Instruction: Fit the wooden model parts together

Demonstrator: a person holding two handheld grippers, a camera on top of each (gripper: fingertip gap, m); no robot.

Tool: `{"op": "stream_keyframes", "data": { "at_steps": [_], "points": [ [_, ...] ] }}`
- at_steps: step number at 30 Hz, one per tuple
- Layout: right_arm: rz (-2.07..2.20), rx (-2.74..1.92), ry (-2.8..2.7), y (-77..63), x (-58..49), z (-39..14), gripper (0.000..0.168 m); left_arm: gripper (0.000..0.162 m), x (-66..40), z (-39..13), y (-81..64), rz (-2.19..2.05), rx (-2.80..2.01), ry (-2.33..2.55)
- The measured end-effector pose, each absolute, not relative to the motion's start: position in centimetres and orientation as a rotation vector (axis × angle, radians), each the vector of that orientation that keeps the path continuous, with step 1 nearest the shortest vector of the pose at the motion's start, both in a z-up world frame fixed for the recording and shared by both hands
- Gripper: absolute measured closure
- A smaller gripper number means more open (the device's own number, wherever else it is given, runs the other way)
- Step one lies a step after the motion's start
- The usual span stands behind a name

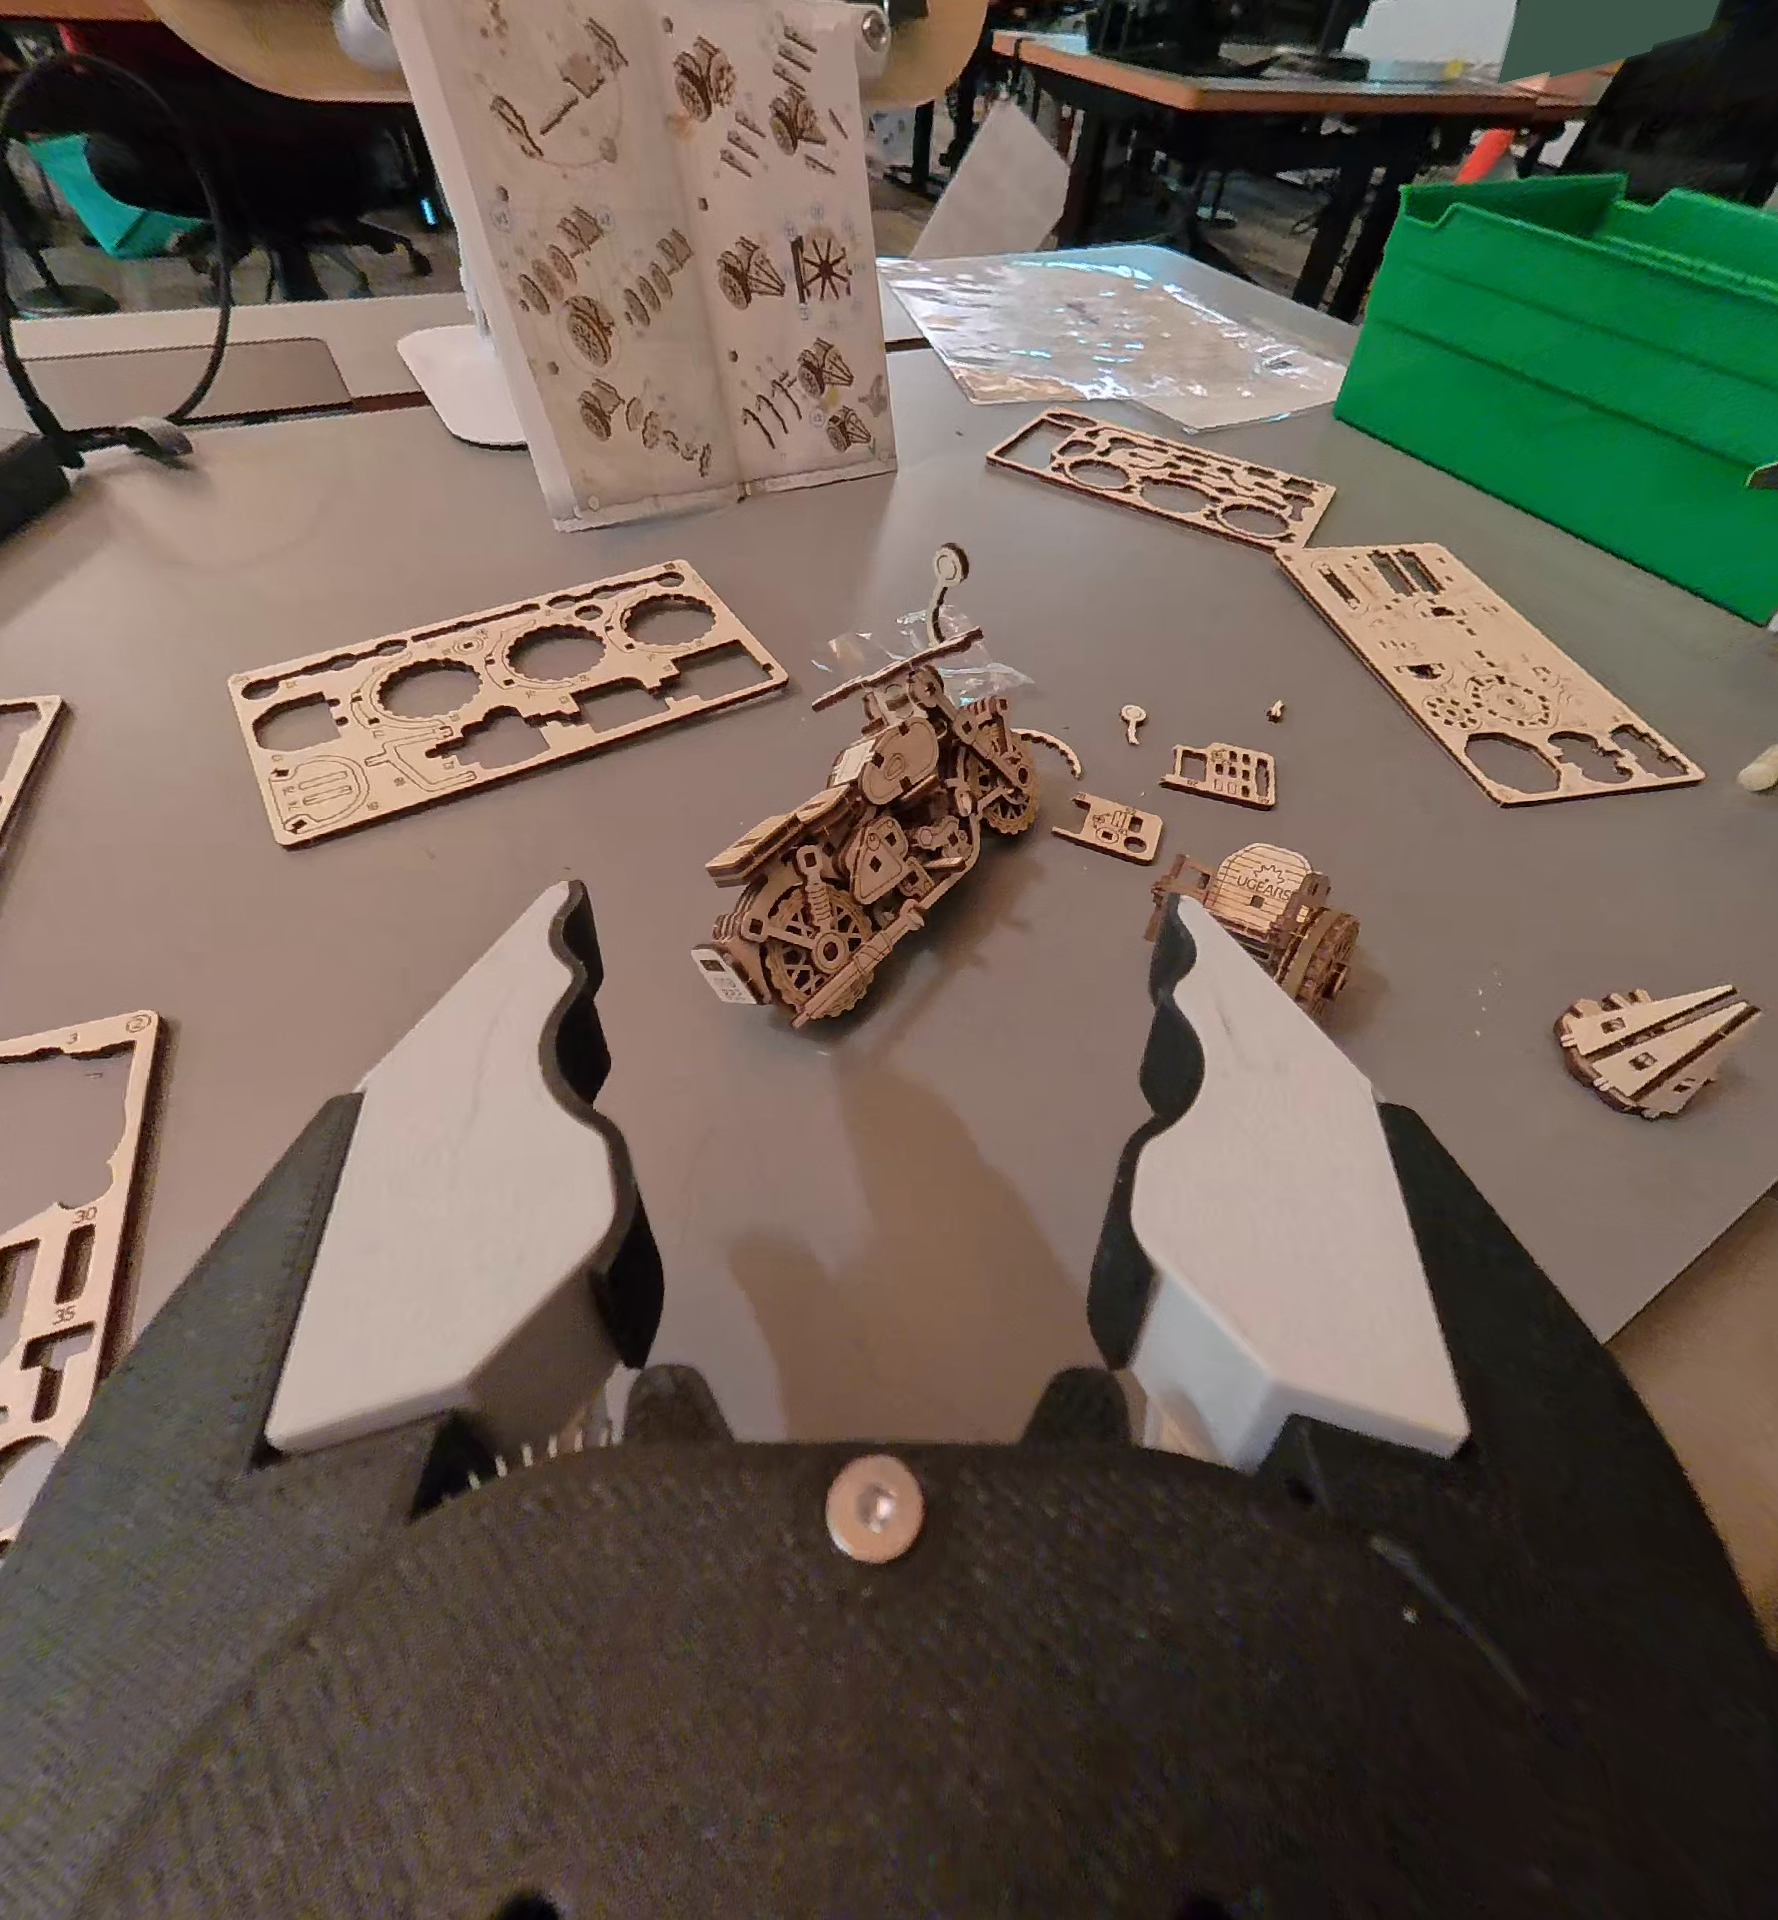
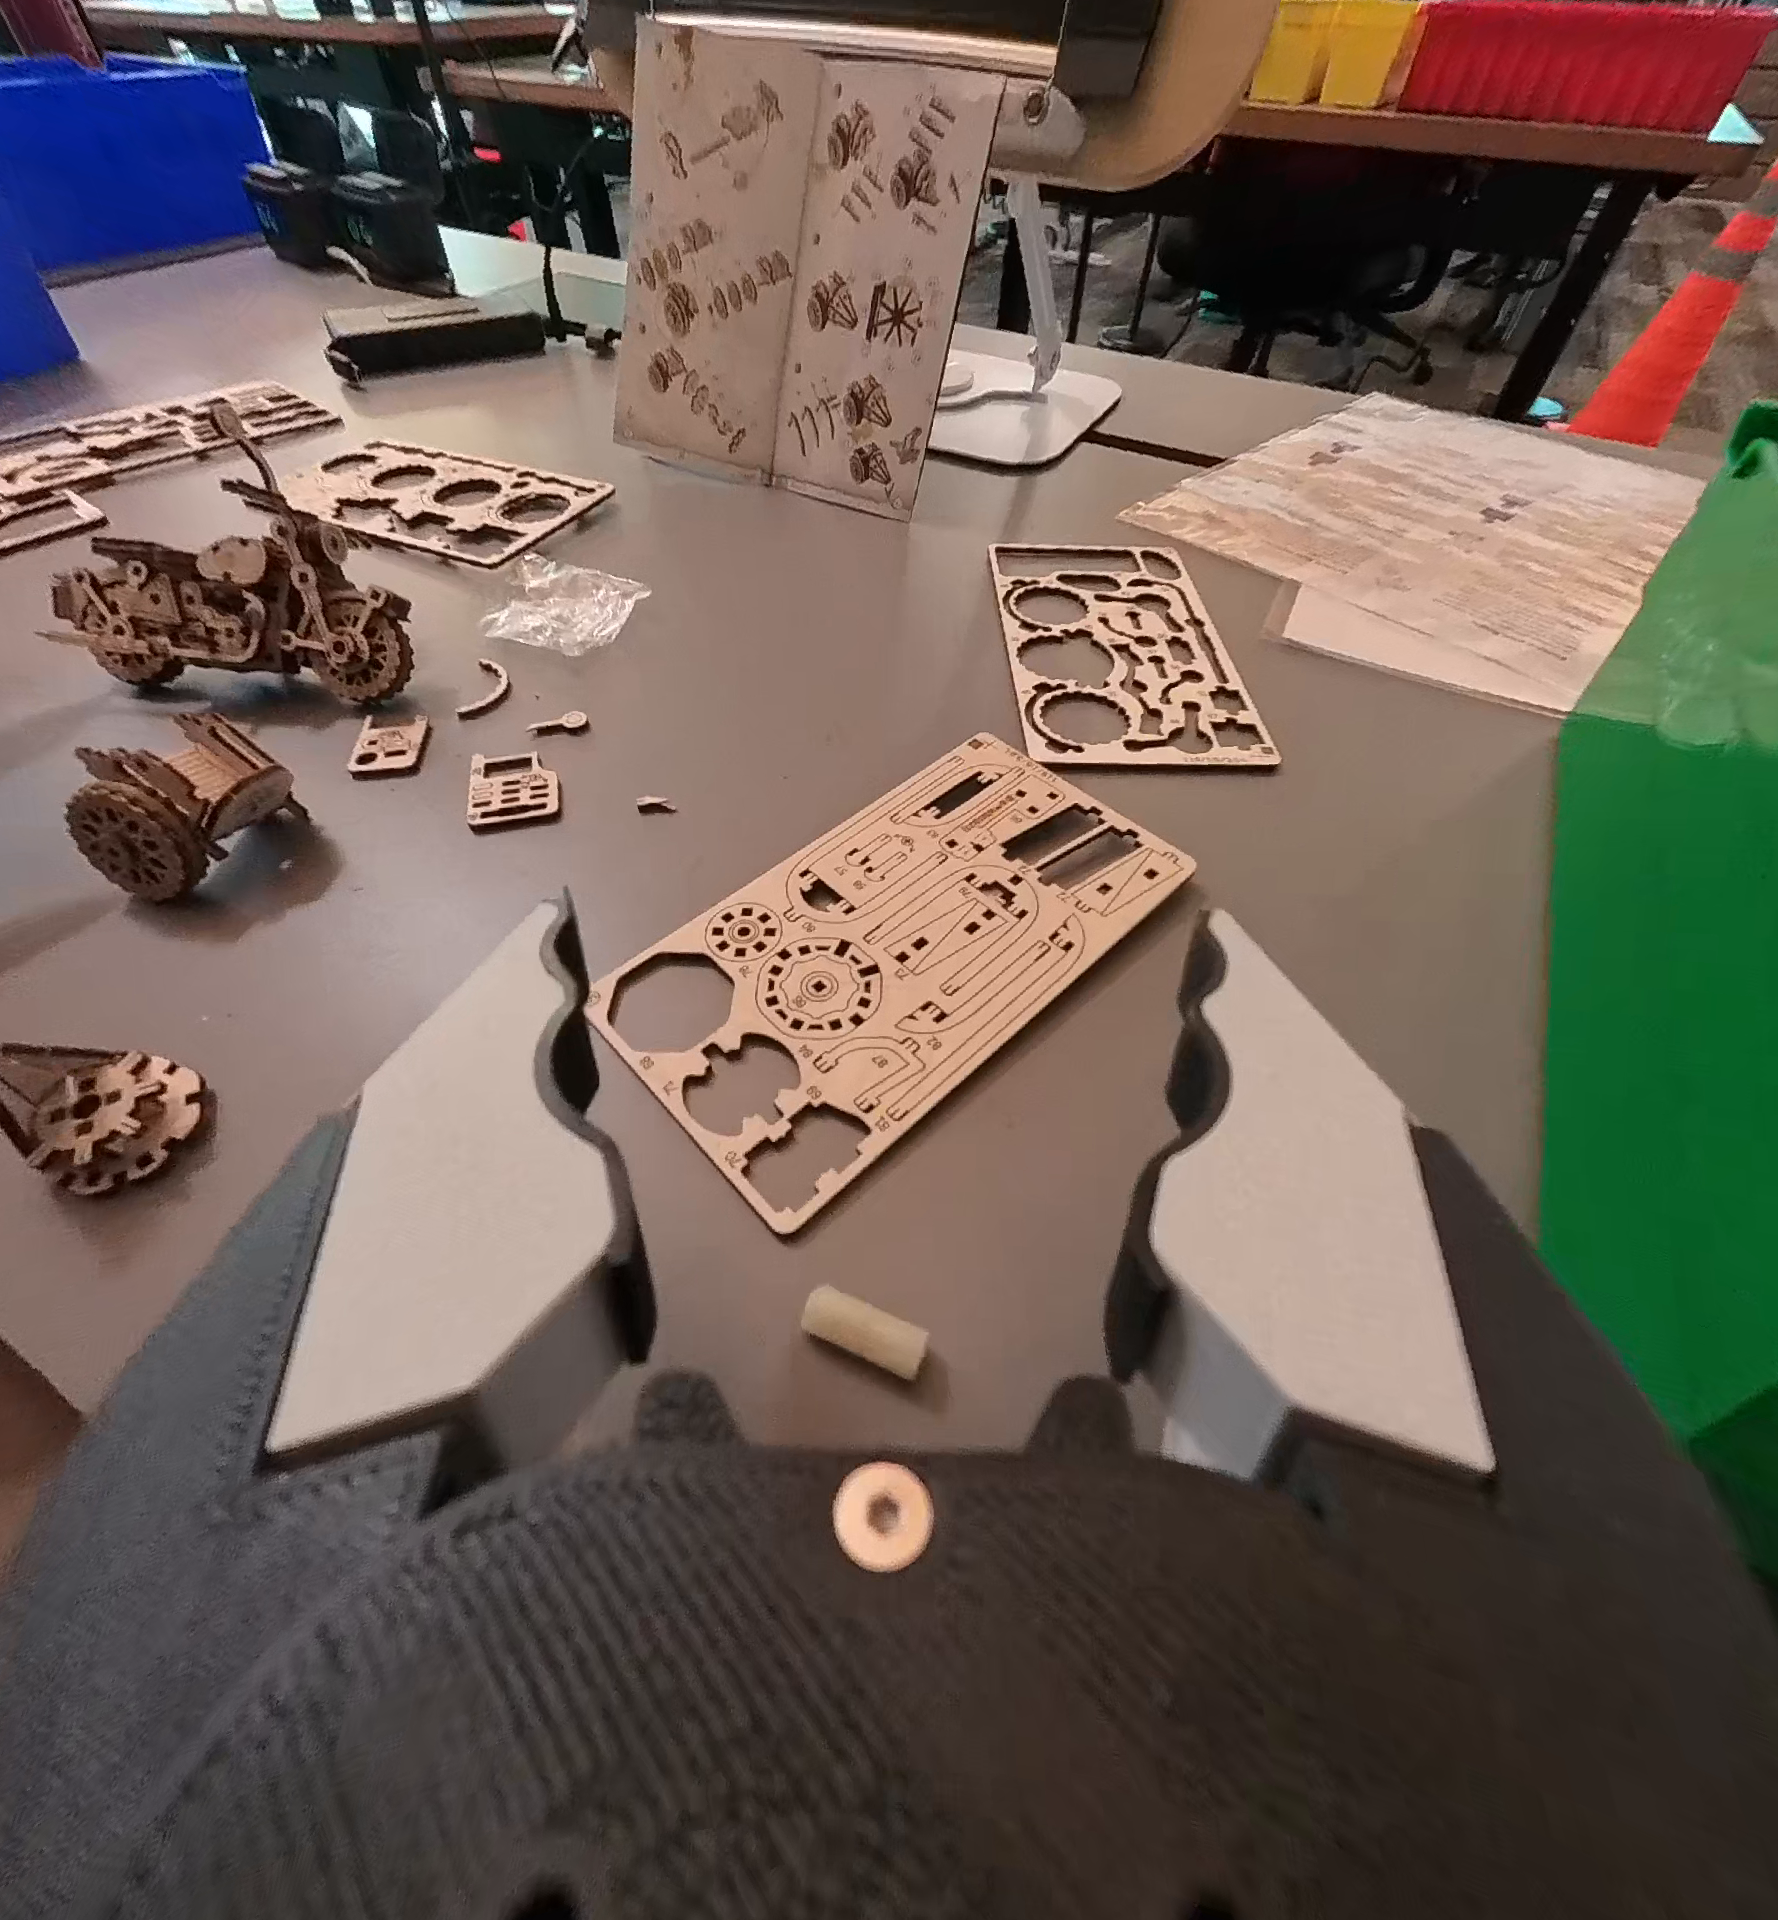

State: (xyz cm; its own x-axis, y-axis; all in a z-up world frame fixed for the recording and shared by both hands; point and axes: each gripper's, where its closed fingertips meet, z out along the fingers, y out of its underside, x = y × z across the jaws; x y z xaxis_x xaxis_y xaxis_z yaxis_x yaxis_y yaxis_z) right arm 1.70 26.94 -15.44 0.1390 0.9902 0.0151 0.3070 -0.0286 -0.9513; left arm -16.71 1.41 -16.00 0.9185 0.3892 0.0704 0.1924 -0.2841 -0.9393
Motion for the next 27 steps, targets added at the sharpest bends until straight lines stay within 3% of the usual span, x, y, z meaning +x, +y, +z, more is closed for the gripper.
{"op": "stream_keyframes", "data": {
  "at_steps": [27],
  "points": [
    [1.003, -1.545, -1.306, 26.89, 1.66, -15.67, 0.066, 0.058, -17.05, -16.59, 1.48, 0.187, -1.900, -0.463]
  ]
}}
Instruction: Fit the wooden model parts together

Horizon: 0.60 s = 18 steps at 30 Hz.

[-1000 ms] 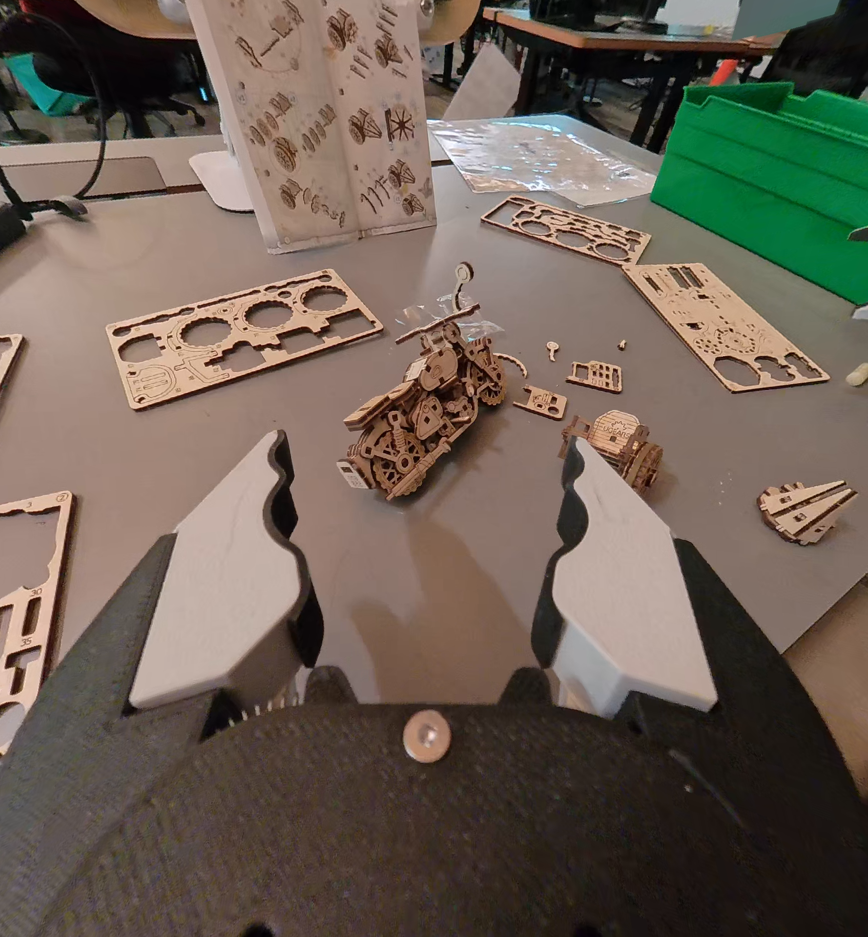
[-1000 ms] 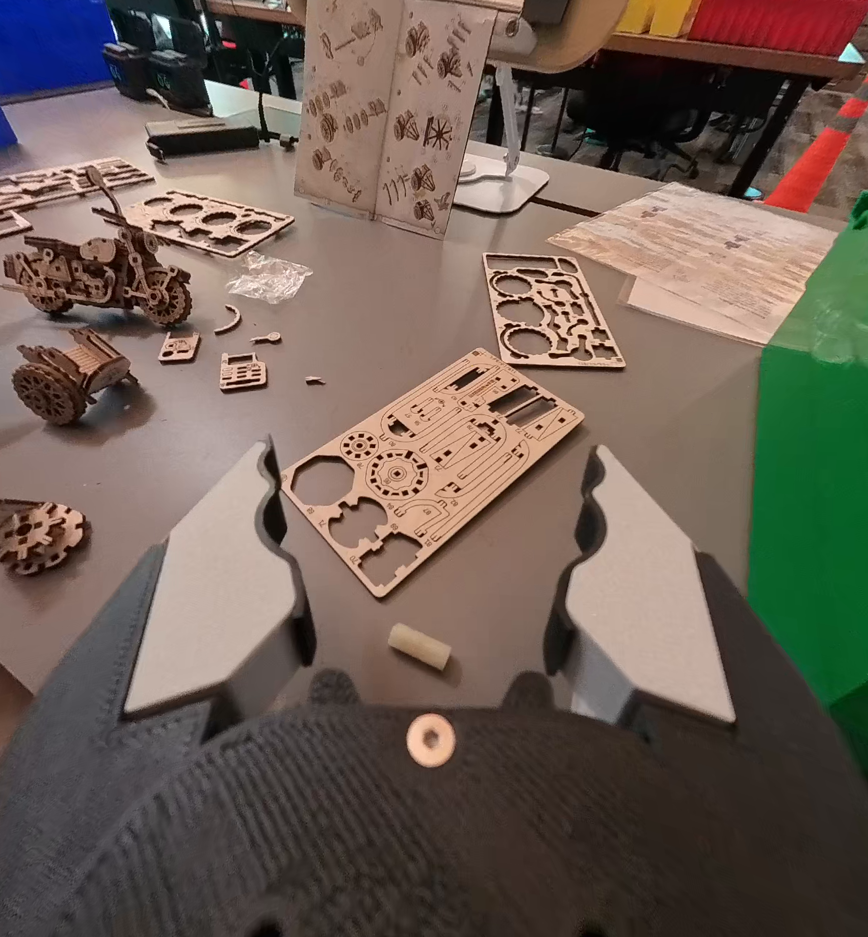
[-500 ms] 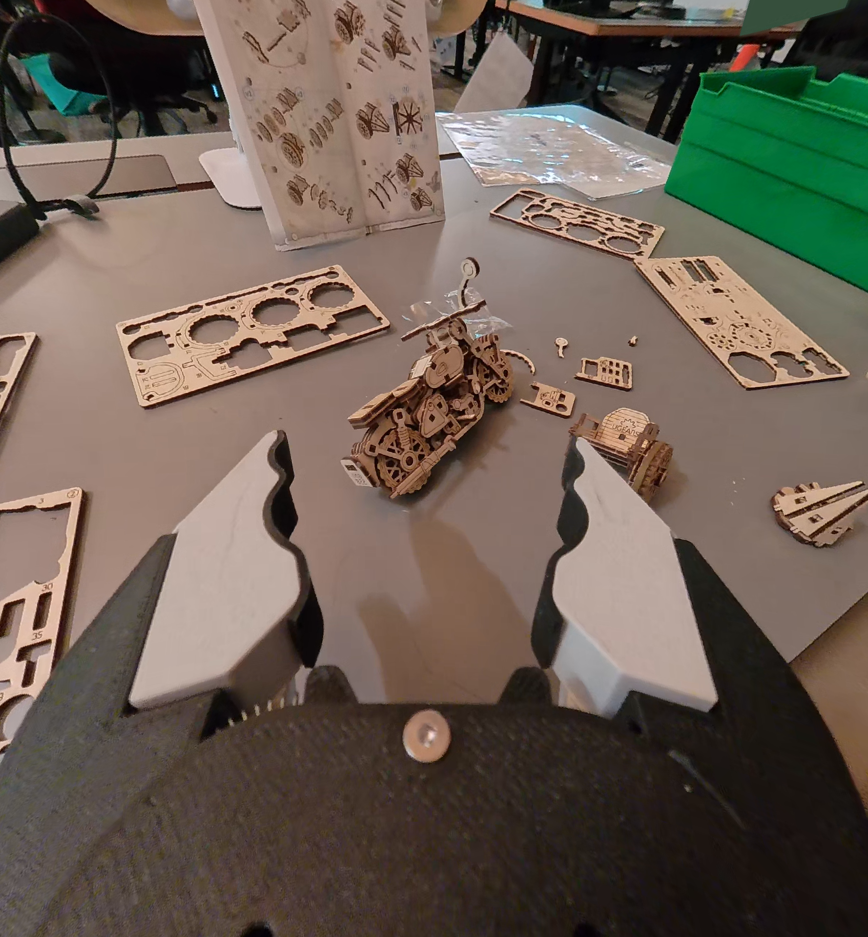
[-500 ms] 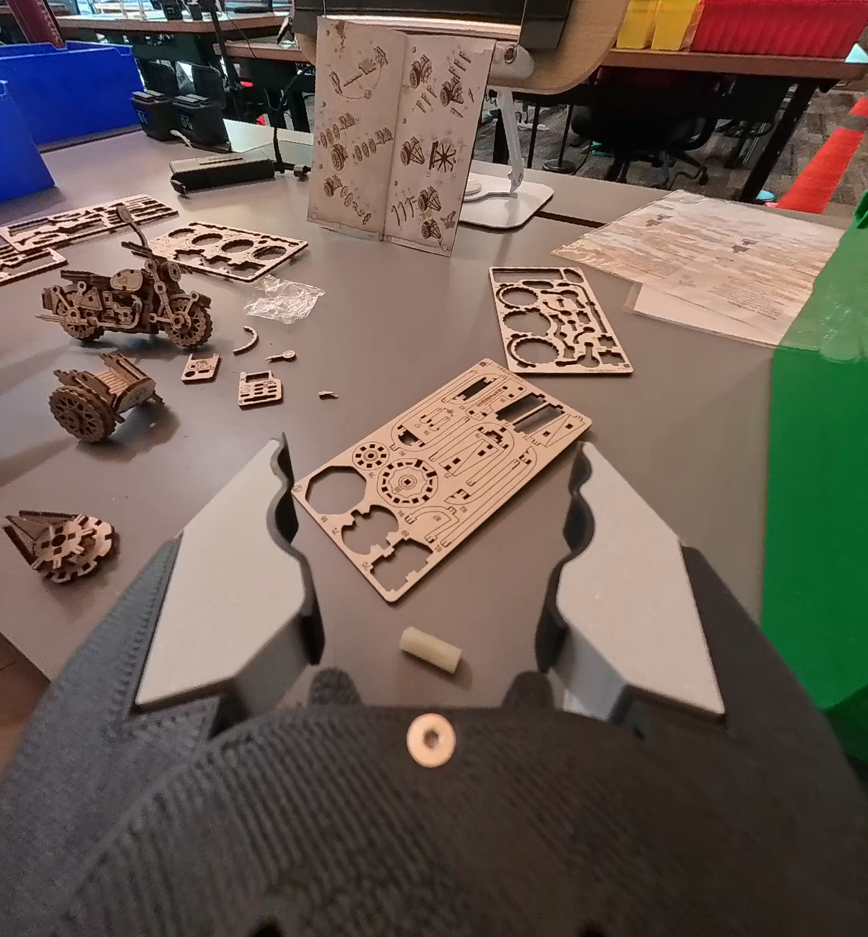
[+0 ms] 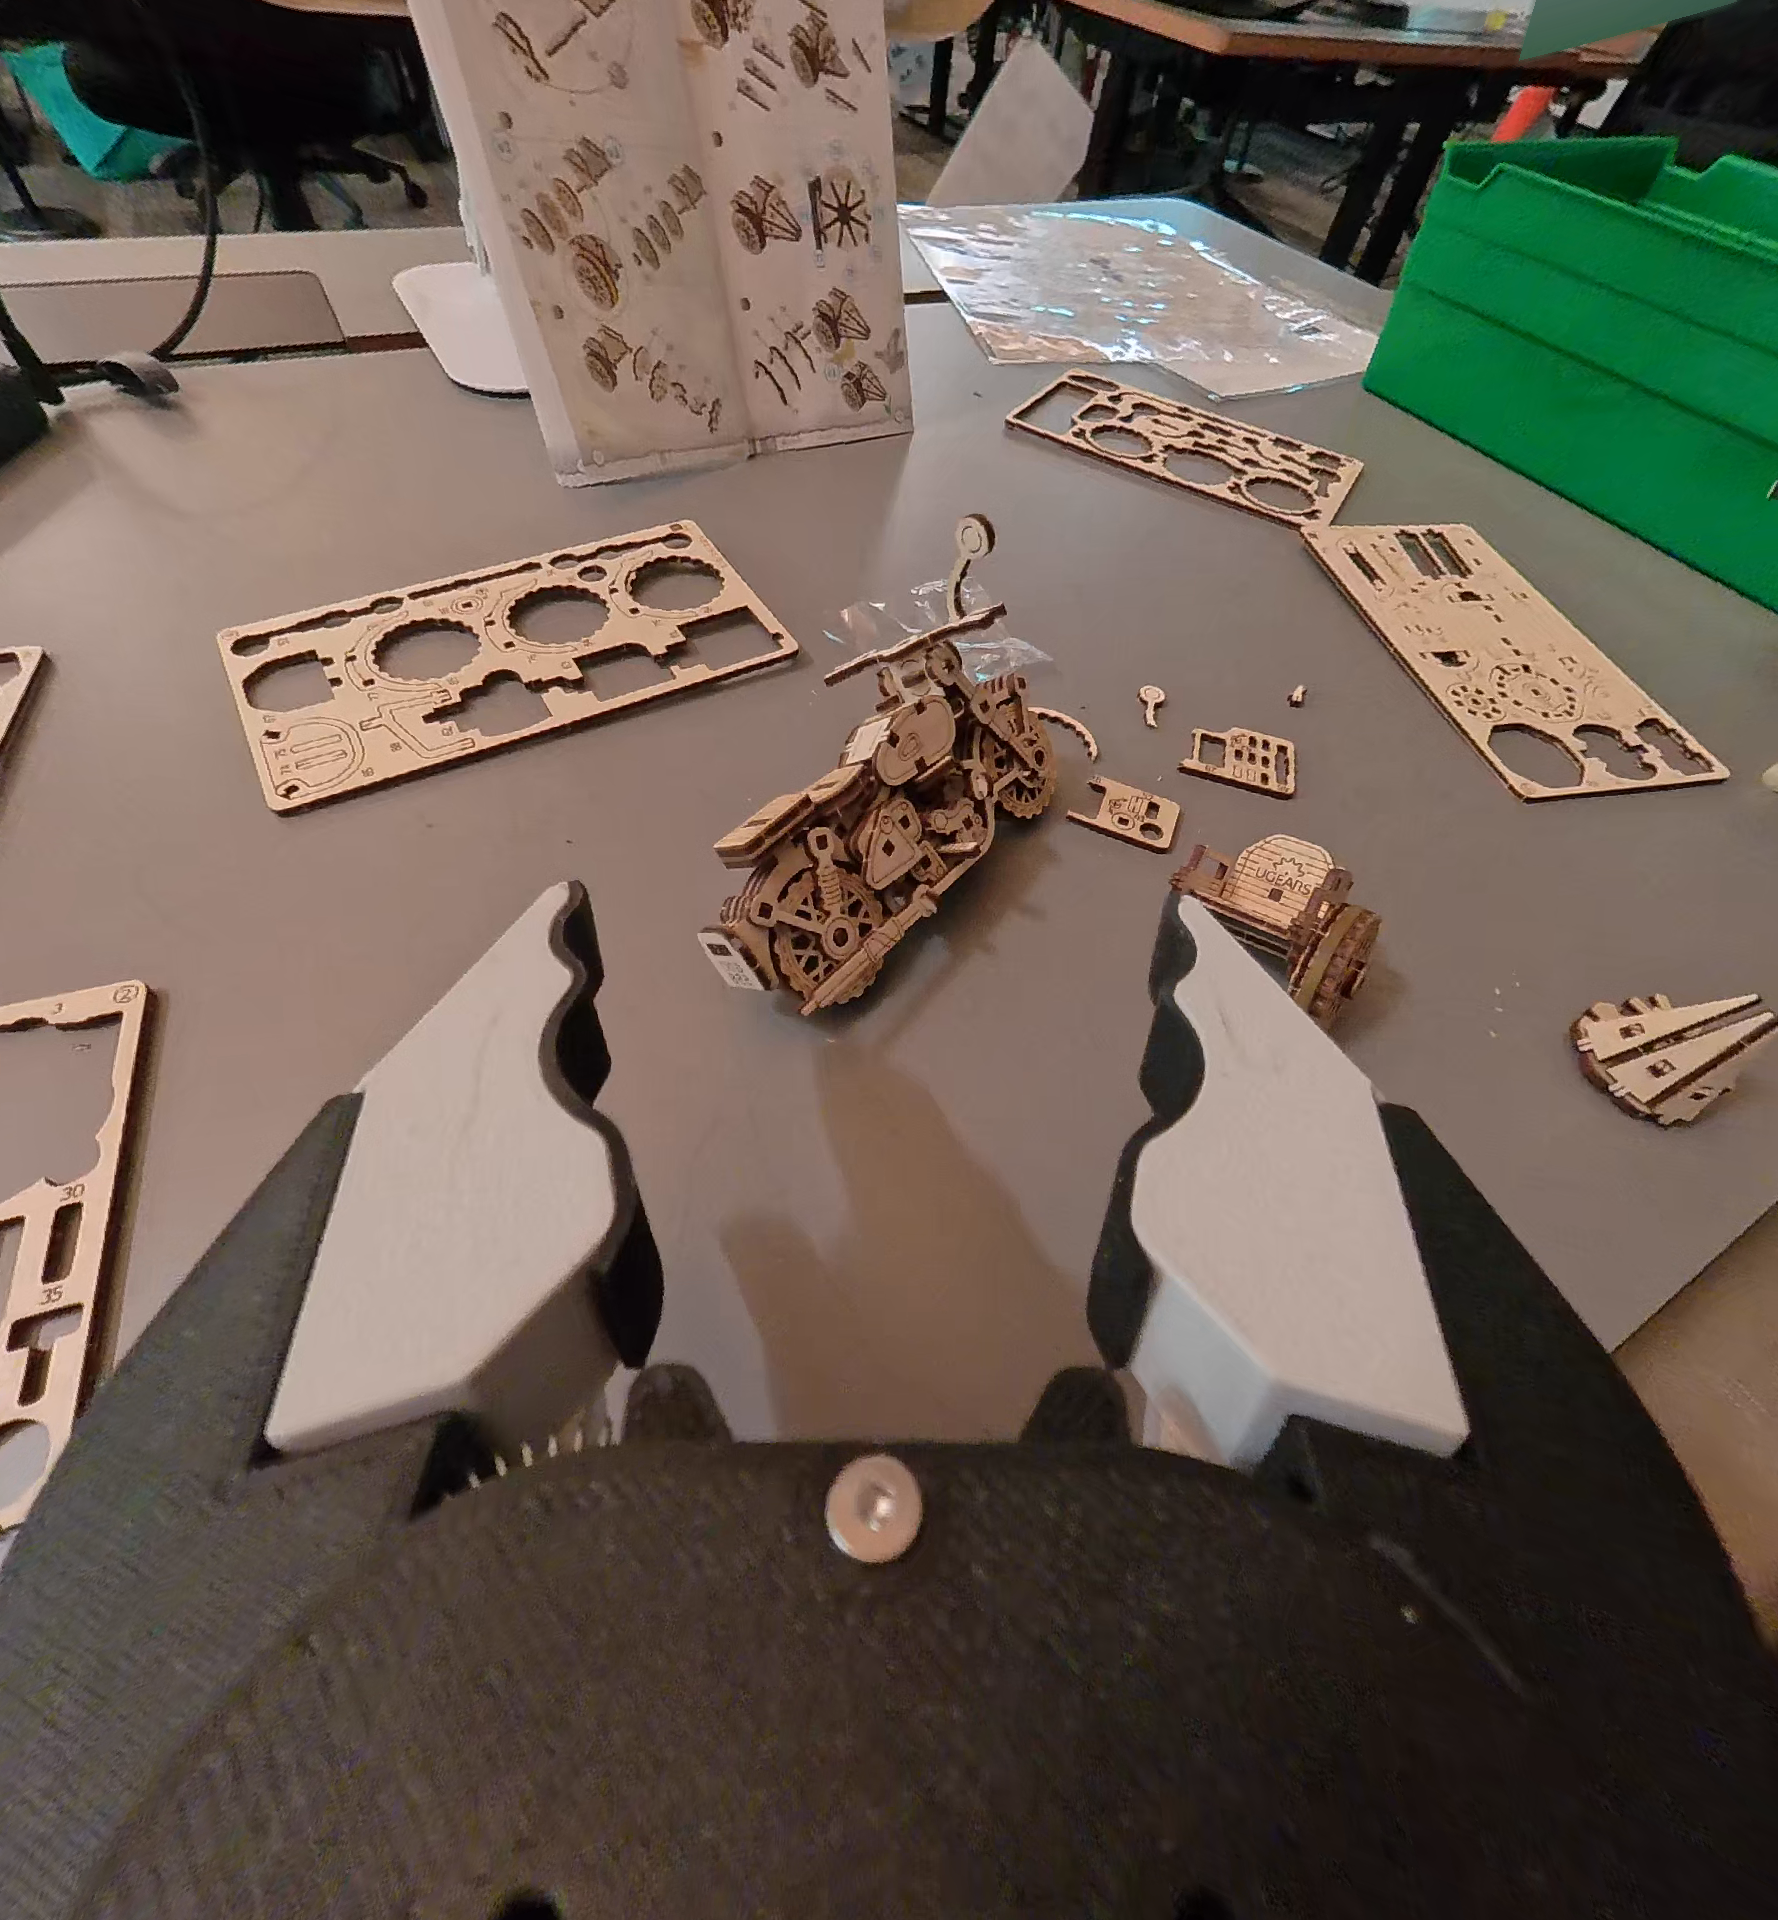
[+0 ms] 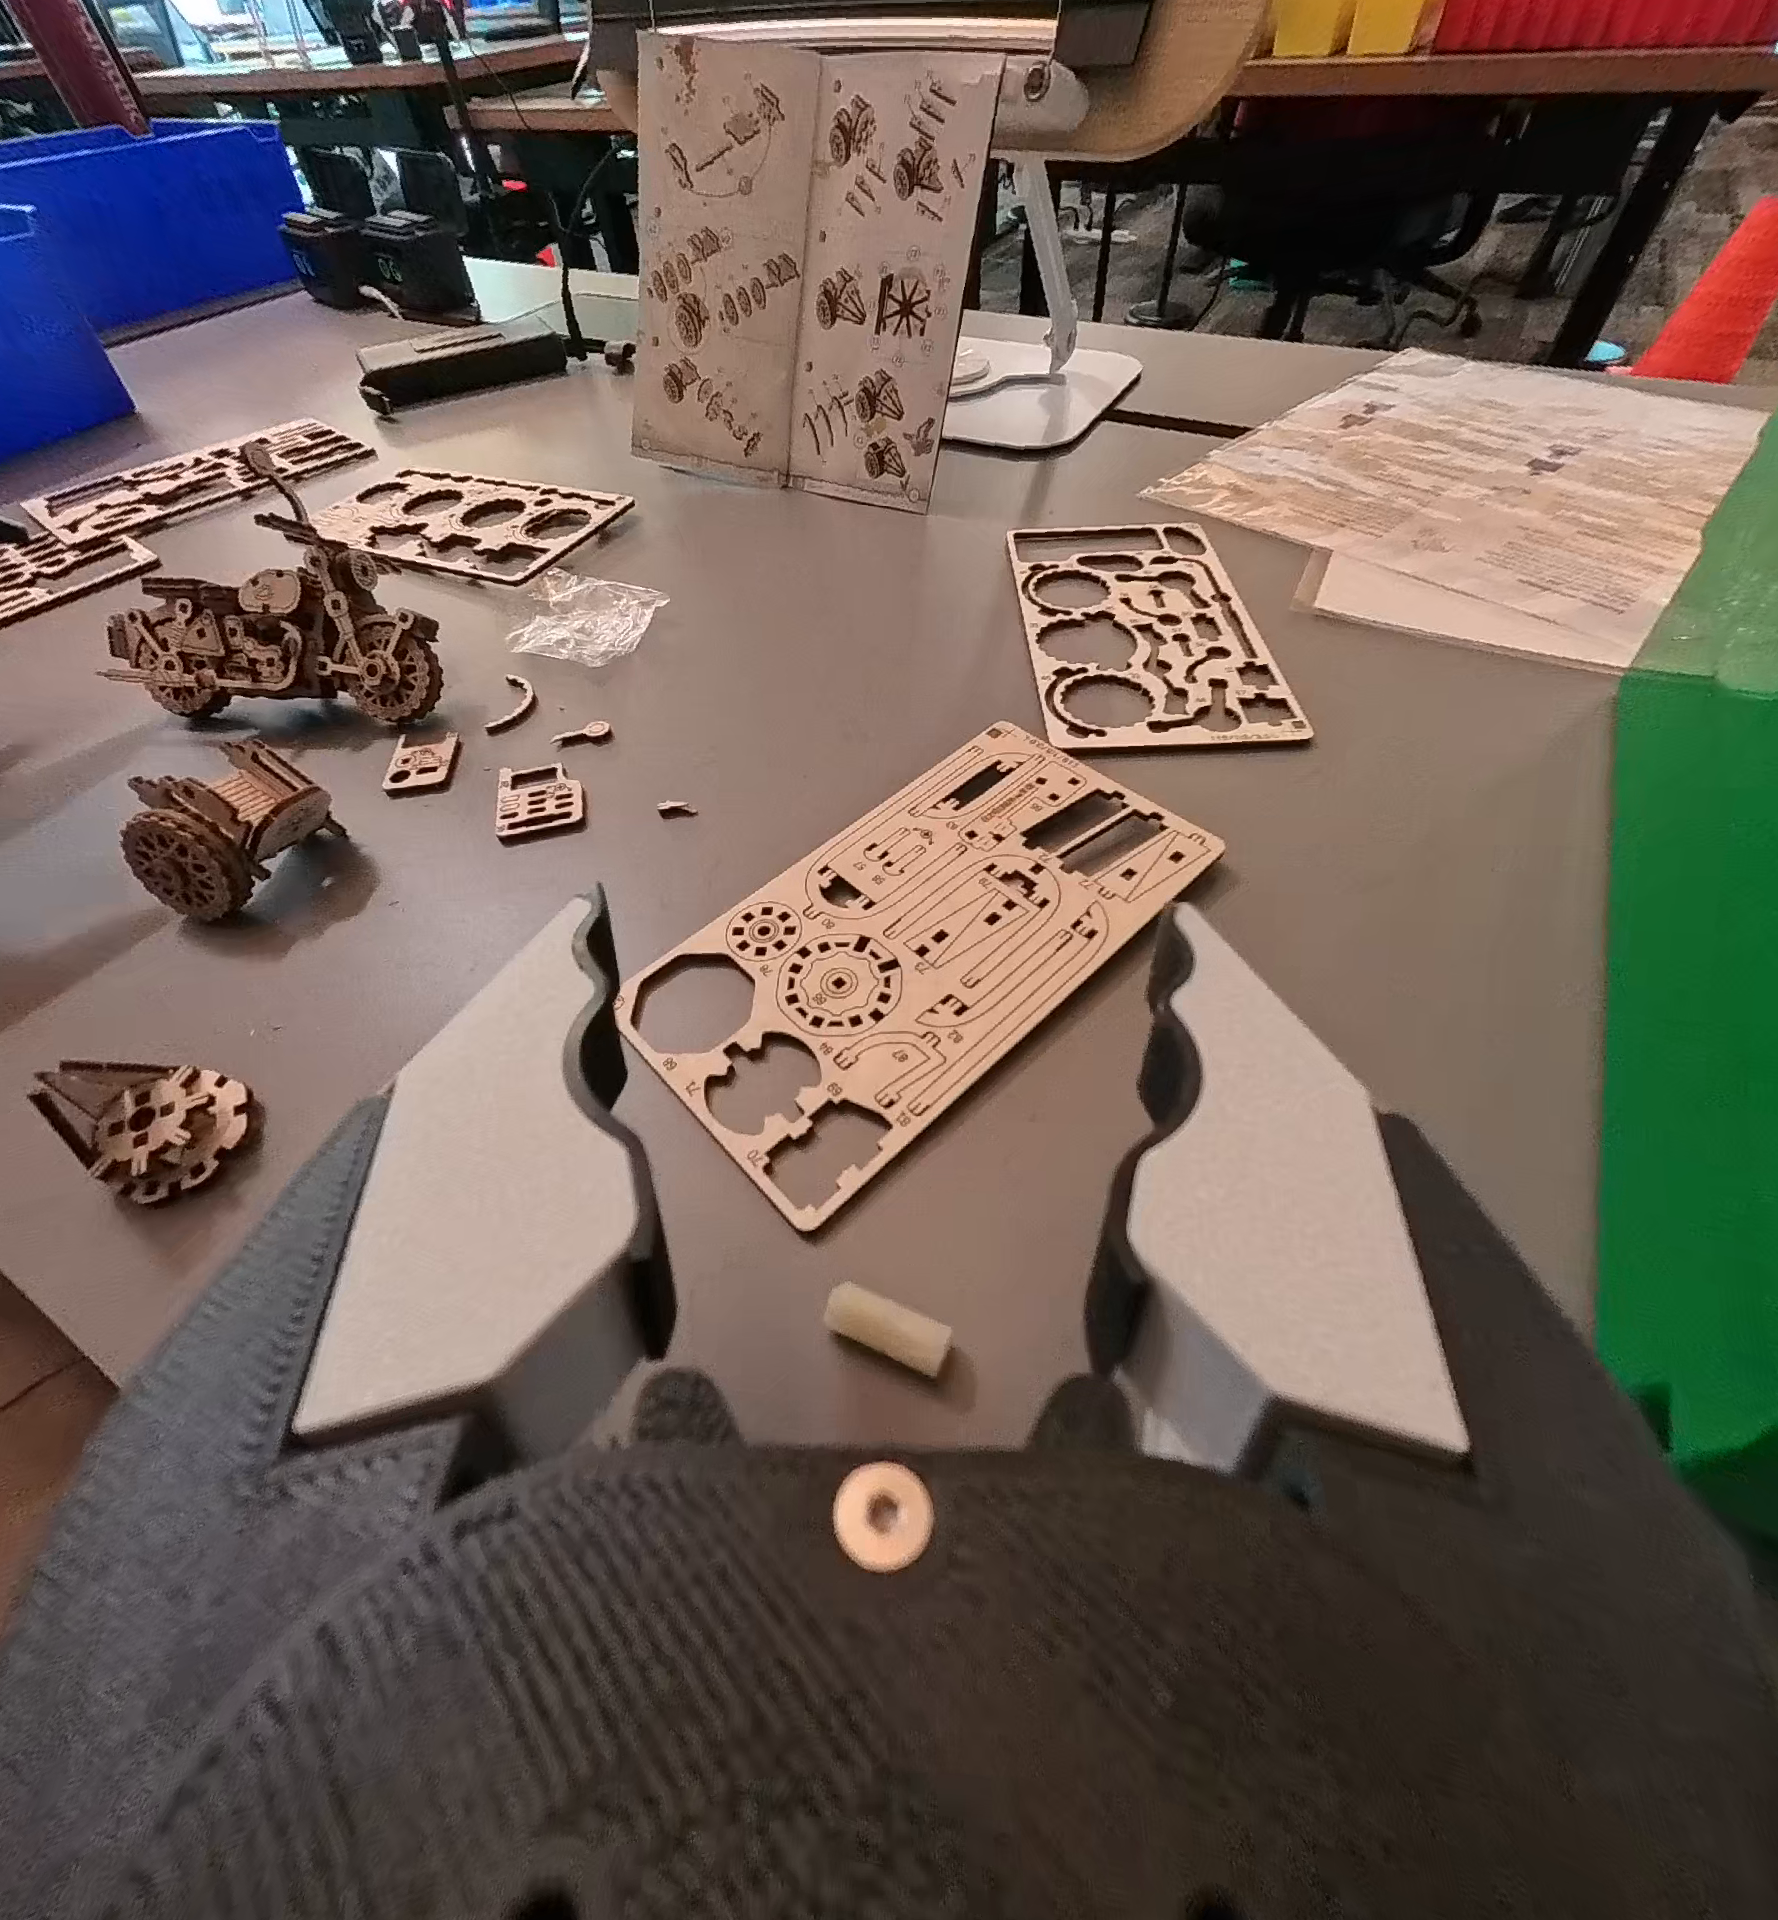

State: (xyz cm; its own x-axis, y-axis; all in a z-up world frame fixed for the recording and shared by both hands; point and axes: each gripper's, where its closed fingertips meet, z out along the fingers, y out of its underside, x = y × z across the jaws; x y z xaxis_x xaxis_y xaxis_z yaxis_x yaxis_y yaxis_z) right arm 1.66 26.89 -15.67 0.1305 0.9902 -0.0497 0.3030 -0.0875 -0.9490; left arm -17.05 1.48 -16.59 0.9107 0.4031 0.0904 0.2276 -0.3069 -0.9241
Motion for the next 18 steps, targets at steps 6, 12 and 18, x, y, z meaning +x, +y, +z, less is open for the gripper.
{"op": "stream_keyframes", "data": {
  "at_steps": [6, 12, 18],
  "points": [
    [1.012, -1.553, -1.301, 27.0, 1.7, -15.7, 0.067, 0.058, -16.9, -16.8, 1.6, 0.188, -1.918, -0.453],
    [1.013, -1.558, -1.302, 27.0, 1.6, -15.8, 0.068, 0.058, -16.9, -16.7, 1.6, 0.188, -1.912, -0.456],
    [1.017, -1.562, -1.307, 26.9, 1.6, -15.8, 0.072, 0.057, -15.9, -16.2, 2.0, 0.139, -1.882, -0.399]
  ]
}}
